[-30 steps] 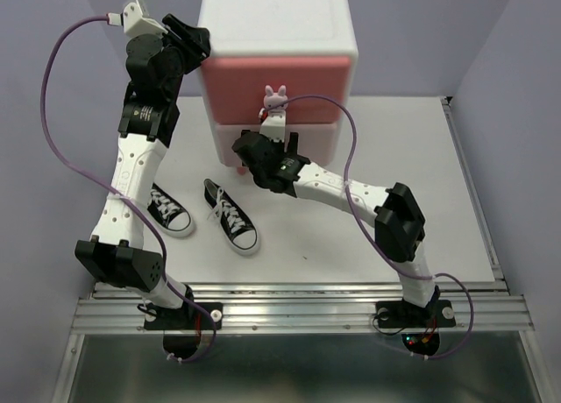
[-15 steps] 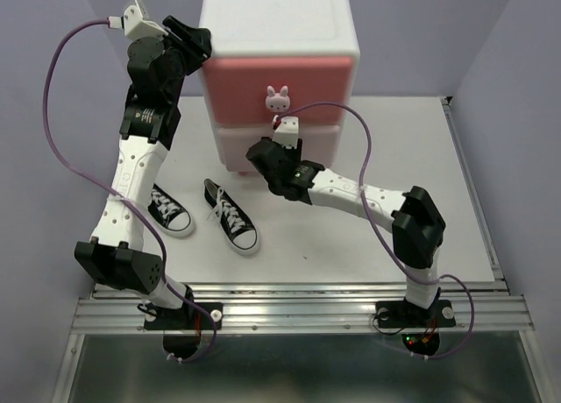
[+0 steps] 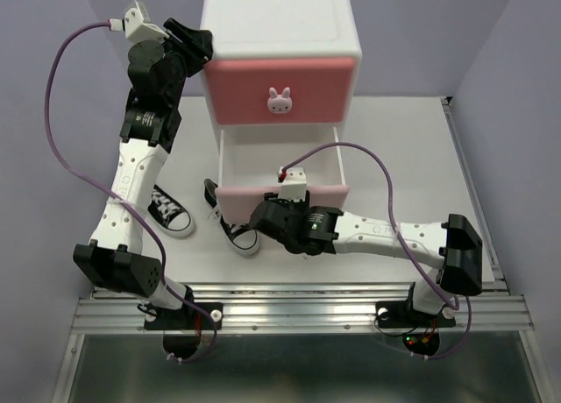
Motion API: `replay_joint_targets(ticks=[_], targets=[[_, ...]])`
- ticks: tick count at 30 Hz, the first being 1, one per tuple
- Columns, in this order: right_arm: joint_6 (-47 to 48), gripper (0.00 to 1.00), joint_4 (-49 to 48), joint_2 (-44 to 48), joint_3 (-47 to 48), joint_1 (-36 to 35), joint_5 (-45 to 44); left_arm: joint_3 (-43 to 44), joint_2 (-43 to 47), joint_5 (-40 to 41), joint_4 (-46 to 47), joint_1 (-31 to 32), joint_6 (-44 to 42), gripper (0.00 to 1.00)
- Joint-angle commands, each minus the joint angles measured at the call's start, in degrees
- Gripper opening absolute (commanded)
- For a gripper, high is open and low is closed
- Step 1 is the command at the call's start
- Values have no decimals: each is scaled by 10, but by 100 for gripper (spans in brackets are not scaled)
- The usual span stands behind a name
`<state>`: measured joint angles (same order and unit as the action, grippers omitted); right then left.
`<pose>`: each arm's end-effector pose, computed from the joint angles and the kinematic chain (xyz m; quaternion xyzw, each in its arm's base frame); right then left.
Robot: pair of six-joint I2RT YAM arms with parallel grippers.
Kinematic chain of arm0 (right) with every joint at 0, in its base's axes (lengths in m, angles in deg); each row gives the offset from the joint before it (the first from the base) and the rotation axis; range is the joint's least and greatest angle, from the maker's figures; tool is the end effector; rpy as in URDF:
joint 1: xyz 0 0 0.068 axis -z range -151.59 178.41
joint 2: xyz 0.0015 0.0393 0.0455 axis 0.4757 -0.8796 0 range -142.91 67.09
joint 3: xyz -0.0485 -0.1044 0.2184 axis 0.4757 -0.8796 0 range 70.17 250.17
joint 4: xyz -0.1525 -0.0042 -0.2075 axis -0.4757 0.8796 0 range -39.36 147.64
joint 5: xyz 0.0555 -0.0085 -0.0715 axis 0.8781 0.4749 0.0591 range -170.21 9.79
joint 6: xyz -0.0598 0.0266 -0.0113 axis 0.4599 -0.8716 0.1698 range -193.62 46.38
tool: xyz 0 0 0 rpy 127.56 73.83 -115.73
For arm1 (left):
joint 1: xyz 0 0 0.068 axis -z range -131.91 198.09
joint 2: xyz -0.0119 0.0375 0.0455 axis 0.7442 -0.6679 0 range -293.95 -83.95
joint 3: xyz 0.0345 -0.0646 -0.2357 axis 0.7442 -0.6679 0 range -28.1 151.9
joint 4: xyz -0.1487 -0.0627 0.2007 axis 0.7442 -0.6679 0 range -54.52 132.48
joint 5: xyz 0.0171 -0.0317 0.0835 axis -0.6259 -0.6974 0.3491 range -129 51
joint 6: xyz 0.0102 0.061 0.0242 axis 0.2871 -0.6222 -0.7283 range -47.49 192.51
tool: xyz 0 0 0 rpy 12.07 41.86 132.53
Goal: Place and organize the shoes in the shoe cabinet
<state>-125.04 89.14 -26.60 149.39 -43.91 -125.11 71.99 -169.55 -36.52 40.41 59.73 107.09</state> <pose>0.1417 0.3226 0.2592 -0.0396 0.8838 0.0882 0.4578 0.3370 -0.0671 0.4954 -0.1411 0.6104 -0.2934 0.7220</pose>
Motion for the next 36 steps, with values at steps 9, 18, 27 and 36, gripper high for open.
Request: replay_joint_targets(ticks=[9, 18, 27, 36], targets=[[-110, 11, 17, 33, -5, -128, 120, -57, -44, -31, -151, 10, -41, 57], [-149, 10, 32, 47, -26, -138, 142, -89, -32, -5, -123, 12, -37, 57], [-116, 78, 41, 53, -23, -138, 142, -85, -32, -8, -113, 12, -29, 57], [2, 100, -32, 103, -5, -138, 171, -53, -30, -16, -136, 12, -25, 57]])
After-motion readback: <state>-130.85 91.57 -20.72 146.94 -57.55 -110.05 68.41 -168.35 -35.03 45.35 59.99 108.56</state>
